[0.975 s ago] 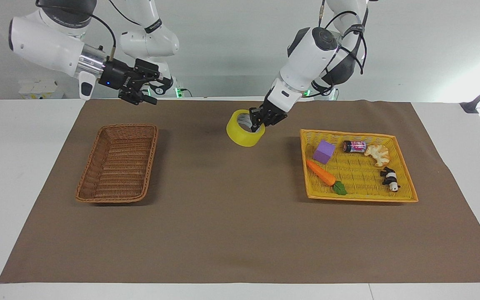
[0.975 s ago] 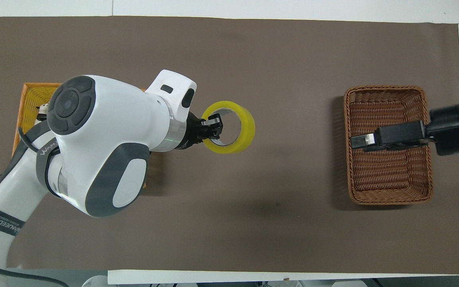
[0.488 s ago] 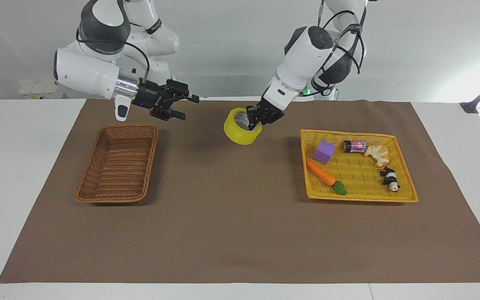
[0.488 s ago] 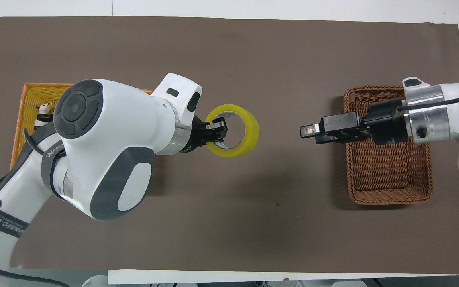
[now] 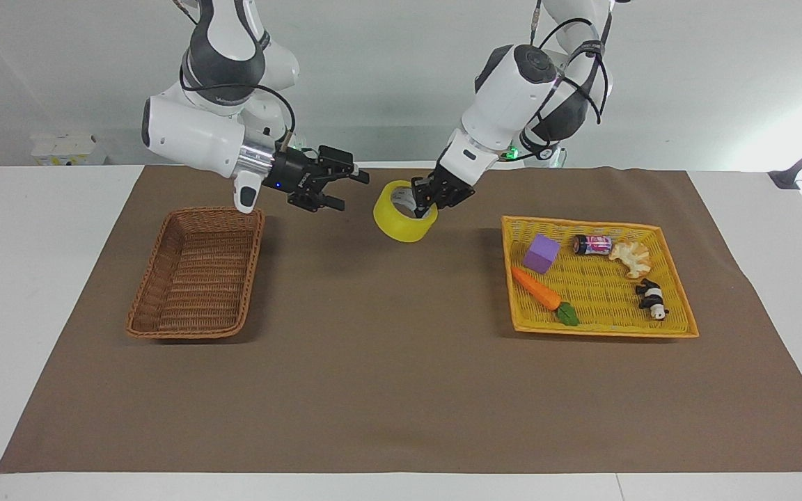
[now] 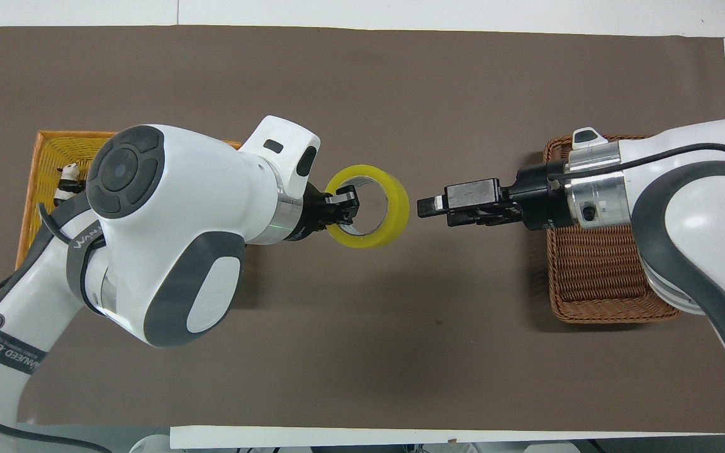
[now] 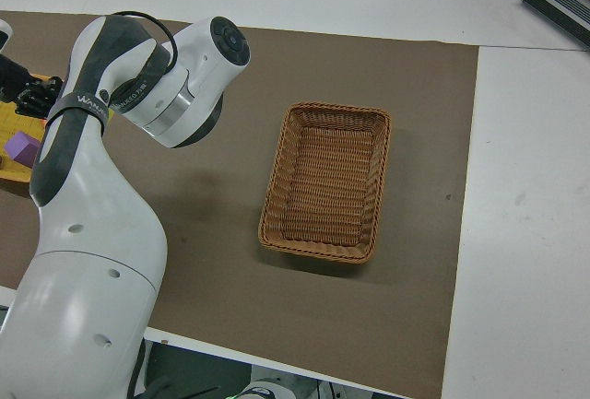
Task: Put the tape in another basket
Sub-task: 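Close the right gripper on the tape rim beside the left gripper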
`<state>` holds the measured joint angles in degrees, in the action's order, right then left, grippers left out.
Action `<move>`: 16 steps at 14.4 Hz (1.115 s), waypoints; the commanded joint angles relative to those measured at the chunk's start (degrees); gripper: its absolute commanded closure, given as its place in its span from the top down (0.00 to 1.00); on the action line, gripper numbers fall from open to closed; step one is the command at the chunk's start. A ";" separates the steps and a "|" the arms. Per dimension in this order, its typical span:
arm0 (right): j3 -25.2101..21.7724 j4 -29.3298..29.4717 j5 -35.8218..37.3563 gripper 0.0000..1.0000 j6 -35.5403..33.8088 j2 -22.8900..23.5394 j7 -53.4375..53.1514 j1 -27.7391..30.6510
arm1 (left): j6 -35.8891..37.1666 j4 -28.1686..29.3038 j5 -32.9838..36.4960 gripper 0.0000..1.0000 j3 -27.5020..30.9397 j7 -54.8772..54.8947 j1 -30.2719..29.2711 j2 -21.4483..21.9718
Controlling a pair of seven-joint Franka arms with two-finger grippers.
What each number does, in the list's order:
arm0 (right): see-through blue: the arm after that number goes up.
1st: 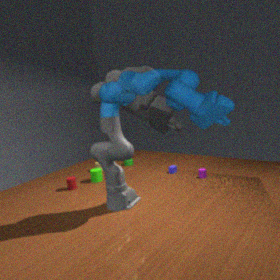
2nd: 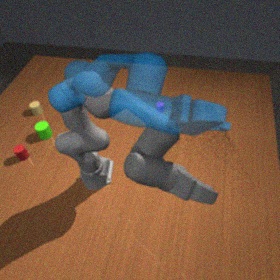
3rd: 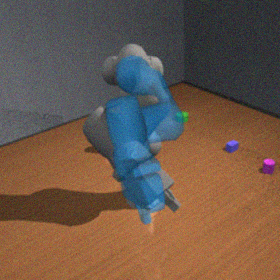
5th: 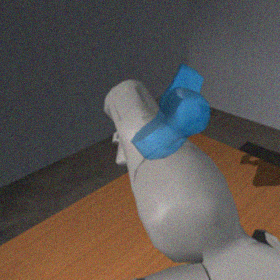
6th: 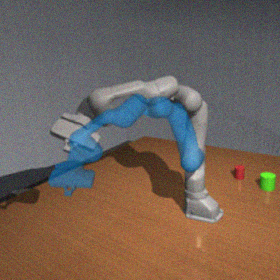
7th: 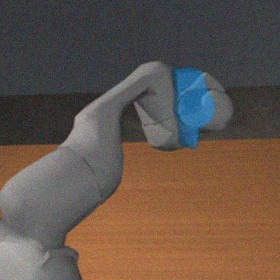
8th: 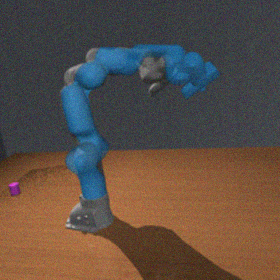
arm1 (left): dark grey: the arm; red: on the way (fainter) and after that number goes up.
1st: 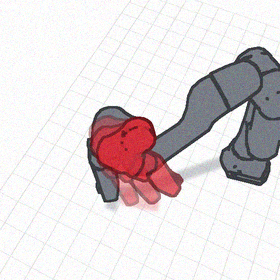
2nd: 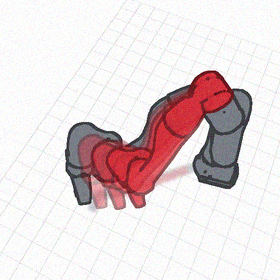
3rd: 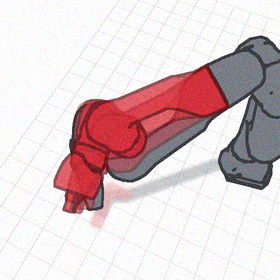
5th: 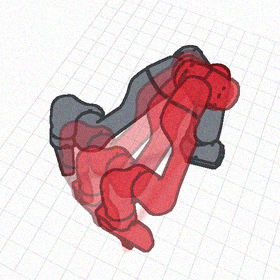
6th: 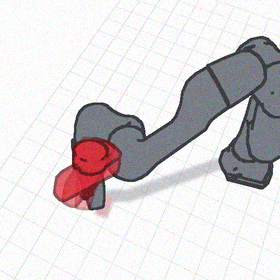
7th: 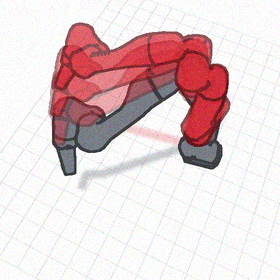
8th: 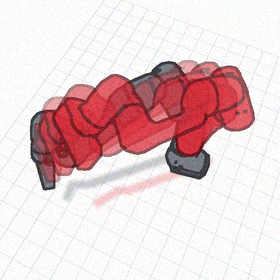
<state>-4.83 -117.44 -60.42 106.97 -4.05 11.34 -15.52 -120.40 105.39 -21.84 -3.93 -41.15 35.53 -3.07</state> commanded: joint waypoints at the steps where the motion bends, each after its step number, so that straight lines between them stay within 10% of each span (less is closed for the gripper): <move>1: -0.18 -1.56 -1.80 1.00 2.62 -0.44 -0.26 -0.82 | 0.43 -0.71 -0.13 0.00 0.59 -1.03 0.77 0.08; 16: 0.00 -3.14 -3.91 0.95 9.58 0.35 -1.68 -5.05 | 0.87 -0.27 -0.05 0.00 0.50 -1.56 1.56 0.34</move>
<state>-5.07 -119.57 -63.23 115.20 -3.92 9.42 -20.55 -120.23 105.39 -21.84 -4.08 -41.86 36.27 -3.11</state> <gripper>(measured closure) 0.053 0.784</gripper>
